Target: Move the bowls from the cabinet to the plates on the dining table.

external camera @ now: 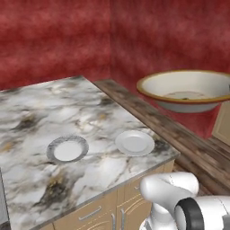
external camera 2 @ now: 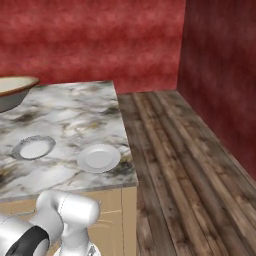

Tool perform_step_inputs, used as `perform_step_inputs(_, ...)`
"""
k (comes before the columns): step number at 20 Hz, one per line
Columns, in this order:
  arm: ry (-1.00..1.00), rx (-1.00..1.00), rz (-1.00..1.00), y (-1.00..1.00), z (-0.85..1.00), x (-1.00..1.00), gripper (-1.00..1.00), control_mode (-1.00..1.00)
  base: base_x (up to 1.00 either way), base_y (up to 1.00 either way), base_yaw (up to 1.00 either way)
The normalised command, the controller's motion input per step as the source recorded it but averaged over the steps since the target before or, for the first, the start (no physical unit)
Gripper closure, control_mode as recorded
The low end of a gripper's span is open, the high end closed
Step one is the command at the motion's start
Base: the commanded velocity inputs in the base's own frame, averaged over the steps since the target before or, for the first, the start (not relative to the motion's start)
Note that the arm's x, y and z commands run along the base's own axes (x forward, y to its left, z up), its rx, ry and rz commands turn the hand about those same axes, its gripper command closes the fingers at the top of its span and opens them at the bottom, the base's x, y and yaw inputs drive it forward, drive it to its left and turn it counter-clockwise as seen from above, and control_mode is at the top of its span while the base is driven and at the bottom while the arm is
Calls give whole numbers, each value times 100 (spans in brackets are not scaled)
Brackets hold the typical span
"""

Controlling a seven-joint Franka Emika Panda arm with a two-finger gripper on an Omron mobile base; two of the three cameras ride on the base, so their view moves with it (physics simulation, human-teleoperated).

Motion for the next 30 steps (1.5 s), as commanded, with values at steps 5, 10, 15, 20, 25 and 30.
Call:
perform_step_inputs(5,3,10,3,50,-26,-13,100,-100,0,0,0)
perform_step_inputs(10,4,4,1,58,-56,13,100,-100,0,0,0)
perform_step_inputs(15,6,0,0,54,-62,31,100,-100,0,0,0)
perform_step_inputs(20,2,-1,0,45,-61,47,100,-100,0,0,0)
perform_step_inputs(25,0,-3,0,39,-62,54,100,-100,0,0,0)
perform_step_inputs(30,-3,1,3,33,-50,55,100,-100,0,0,0)
